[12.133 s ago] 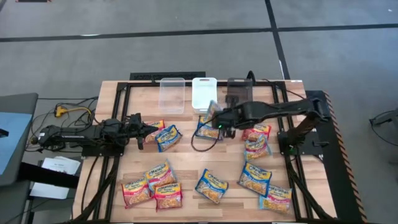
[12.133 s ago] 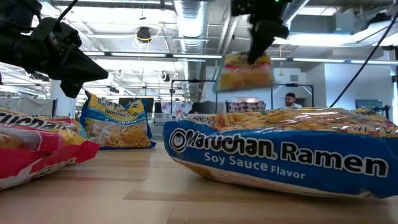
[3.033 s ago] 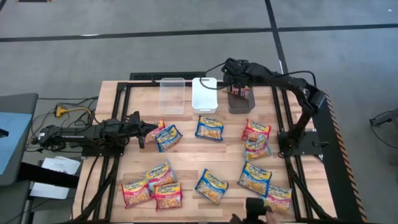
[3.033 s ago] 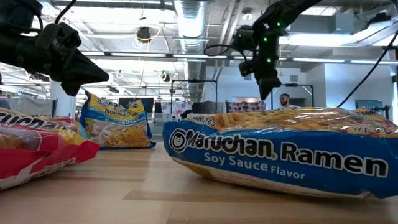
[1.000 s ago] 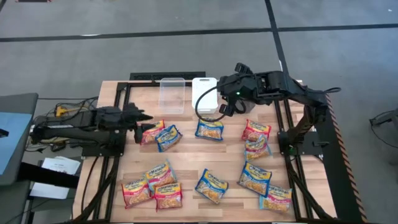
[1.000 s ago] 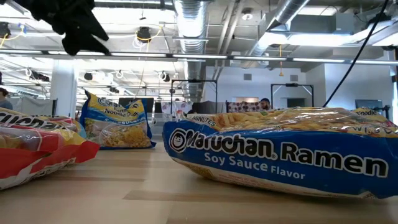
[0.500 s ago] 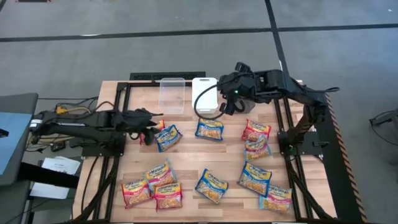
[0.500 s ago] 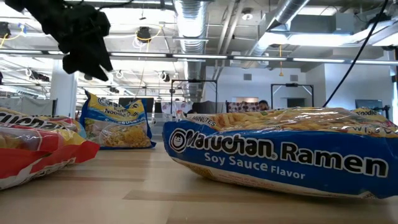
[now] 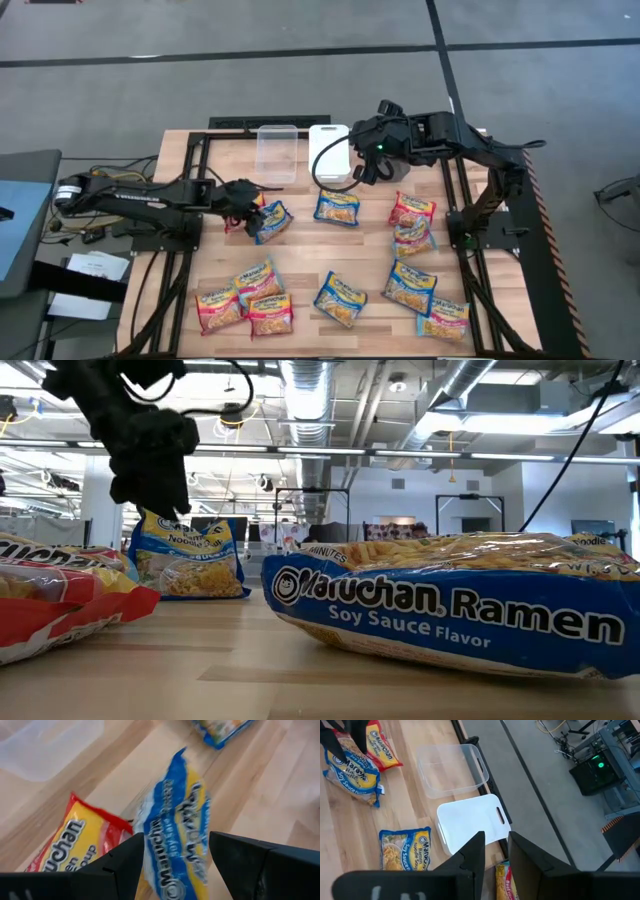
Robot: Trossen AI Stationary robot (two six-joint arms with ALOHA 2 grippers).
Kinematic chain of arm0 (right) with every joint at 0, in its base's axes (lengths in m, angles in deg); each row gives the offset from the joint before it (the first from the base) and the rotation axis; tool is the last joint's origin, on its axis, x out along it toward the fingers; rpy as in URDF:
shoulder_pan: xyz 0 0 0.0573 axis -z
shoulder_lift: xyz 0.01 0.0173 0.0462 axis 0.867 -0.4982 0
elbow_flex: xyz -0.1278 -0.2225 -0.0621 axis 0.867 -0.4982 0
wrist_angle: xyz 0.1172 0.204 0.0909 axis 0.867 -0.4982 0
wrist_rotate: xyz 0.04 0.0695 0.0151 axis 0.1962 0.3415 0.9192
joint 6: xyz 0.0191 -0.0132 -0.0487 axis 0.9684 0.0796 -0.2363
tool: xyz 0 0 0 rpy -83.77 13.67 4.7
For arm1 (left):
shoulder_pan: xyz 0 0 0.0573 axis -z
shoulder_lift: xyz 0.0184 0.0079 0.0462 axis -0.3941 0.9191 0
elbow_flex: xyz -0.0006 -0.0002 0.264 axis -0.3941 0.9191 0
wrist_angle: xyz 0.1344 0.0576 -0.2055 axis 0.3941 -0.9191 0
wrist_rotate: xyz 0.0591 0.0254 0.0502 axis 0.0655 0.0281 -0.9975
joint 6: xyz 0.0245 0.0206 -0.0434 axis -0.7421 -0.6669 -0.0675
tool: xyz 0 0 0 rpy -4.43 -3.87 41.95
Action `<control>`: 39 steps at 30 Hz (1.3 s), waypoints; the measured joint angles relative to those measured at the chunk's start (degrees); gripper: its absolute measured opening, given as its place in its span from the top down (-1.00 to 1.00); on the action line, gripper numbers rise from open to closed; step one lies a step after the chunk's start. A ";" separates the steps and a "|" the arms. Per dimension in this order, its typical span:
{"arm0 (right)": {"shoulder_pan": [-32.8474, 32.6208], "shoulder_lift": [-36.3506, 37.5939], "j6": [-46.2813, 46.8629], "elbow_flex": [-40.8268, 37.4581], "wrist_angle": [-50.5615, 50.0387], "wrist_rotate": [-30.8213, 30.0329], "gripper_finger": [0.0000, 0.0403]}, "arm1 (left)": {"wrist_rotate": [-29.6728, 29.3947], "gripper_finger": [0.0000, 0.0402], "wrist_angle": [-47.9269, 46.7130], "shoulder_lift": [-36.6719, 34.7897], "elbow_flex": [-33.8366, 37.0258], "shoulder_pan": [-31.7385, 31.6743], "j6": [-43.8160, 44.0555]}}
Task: Sort Maruchan noodles
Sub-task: Put the blue noodle pack into the transparent bin
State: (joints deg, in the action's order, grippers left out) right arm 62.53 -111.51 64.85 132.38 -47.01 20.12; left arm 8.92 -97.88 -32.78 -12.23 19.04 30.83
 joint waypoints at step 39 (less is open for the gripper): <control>0.00 0.02 1.94 0.00 0.02 0.07 0.46 | 9.56 0.86 10.24 15.21 0.00 -2.36 -4.36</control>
State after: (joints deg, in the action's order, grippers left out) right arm 62.53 -111.49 66.80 132.38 -46.99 20.18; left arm 18.49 -87.64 -17.57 -12.23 16.69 26.46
